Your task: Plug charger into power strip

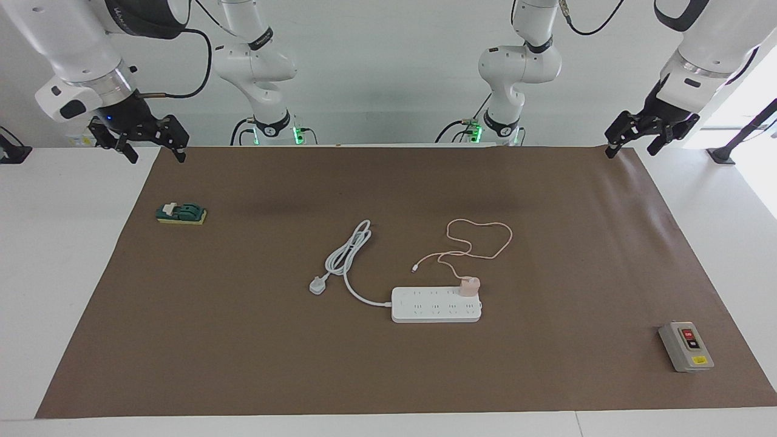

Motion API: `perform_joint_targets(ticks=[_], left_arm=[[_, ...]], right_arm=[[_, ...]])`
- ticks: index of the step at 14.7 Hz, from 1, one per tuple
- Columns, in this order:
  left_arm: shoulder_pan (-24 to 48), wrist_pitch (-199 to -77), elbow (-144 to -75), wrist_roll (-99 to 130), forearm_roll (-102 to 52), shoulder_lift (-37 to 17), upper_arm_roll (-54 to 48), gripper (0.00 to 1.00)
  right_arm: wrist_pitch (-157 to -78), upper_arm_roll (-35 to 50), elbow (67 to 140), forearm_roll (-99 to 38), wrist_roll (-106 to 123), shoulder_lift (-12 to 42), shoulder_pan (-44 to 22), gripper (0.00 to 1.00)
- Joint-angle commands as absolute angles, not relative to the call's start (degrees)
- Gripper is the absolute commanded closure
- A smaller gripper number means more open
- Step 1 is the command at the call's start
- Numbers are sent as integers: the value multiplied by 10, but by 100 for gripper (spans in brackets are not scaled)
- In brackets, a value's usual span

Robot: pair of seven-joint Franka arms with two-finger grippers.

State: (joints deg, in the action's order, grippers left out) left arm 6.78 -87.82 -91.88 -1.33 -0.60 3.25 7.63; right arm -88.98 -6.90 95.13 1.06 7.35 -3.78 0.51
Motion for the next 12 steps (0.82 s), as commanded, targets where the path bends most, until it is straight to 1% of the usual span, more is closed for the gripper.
perform_joint_targets(ticks=[1,5,8,12], left_arm=[[91,-868,-915,-24,13,19,83,0],[96,-858,-918,-32,11,24,79,0],[99,-857,-919,-95,10,25,78,0],[105,-850,-920,-84,9,26,78,0]], right_arm=[[-884,-66,961,2,81,-48,14,0],[-884,-66,961,2,81,-48,14,0],[-883,-66,961,2,81,-48,14,0],[-884,-66,961,3,83,-48,14,0]])
